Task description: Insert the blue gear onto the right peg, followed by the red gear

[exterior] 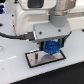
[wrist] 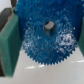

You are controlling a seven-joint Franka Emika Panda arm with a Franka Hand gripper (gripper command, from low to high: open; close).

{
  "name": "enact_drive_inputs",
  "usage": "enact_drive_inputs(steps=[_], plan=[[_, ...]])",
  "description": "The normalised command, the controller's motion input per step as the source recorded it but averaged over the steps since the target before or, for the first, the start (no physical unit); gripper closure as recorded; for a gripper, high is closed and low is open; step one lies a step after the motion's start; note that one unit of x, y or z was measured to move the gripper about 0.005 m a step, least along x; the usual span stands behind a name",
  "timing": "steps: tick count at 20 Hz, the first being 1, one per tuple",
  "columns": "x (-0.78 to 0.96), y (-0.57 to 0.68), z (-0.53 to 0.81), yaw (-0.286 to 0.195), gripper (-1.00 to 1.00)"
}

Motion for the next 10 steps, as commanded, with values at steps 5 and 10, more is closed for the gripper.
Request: enact_drive_inputs(steps=[5,10], plan=[[0.08,0.04,0.09,0.0,1.0],[0.14,0.03,0.21,0.0,1.0]])
